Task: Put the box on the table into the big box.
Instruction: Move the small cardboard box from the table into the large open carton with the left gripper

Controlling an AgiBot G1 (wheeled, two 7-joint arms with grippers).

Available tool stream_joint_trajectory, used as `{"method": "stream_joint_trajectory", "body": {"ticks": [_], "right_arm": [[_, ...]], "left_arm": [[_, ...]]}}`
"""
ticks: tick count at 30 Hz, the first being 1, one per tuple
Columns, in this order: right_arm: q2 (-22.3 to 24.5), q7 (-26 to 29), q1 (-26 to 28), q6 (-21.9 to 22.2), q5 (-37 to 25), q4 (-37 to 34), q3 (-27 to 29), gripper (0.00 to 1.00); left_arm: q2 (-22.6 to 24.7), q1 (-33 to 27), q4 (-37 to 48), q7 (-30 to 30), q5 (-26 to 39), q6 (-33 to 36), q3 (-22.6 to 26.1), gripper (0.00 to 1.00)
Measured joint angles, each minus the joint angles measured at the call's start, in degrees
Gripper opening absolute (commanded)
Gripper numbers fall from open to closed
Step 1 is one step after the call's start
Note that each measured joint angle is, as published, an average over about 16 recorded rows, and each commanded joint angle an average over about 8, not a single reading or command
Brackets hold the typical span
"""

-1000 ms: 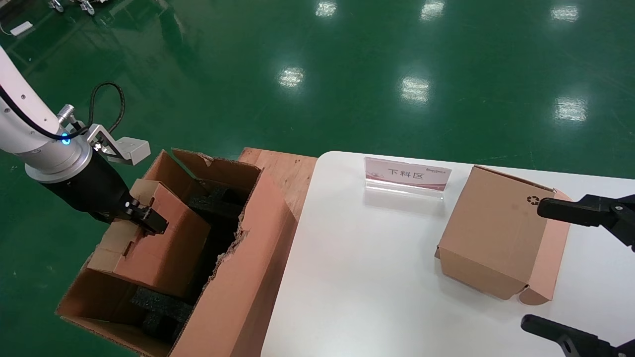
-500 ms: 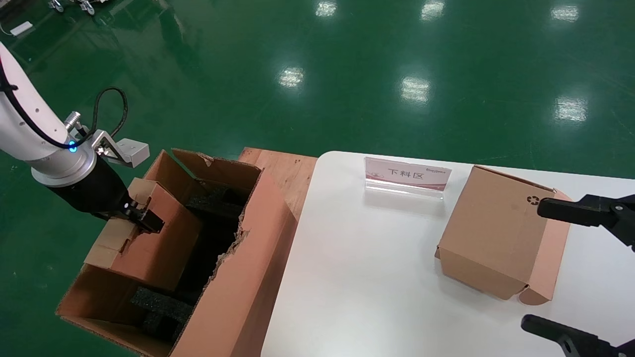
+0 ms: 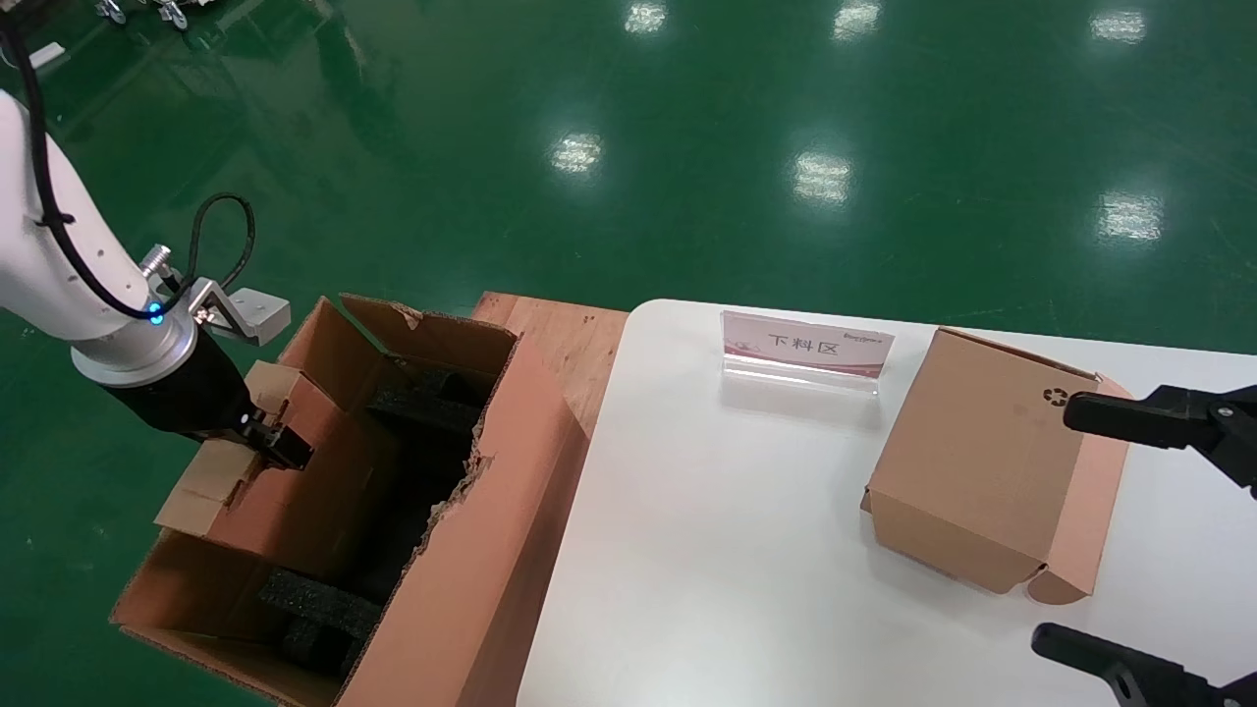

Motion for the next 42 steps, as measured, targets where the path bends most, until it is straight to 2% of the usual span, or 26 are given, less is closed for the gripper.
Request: {"method": "stream_joint_trajectory", "body": {"ticks": [29,30,37,38,42], "right_arm": [[0.0,0.0,0.0,0.0,0.0,0.0,0.0,1.0],[0.0,0.0,0.0,0.0,0.0,0.0,0.0,1.0],[0.0,0.0,0.0,0.0,0.0,0.0,0.0,1.0],[0.0,0.0,0.0,0.0,0.0,0.0,0.0,1.0],[0.0,0.0,0.0,0.0,0.0,0.0,0.0,1.0]], "left_arm": [[2.1,7.22,-0.45,-5.6,4.18,-5.2,1.79,0.0],[2.13,7.46,-0.42,-5.77,4.21,-5.31,1.83,0.04],[2.3,8.85,-0.14,-6.75,4.39,-5.9,2.06,0.92],[2.32,8.98,-0.1,-6.85,4.41,-5.95,2.08,1.0],[2.39,9.4,0.05,-7.19,4.44,-6.1,2.15,1.0]]}}
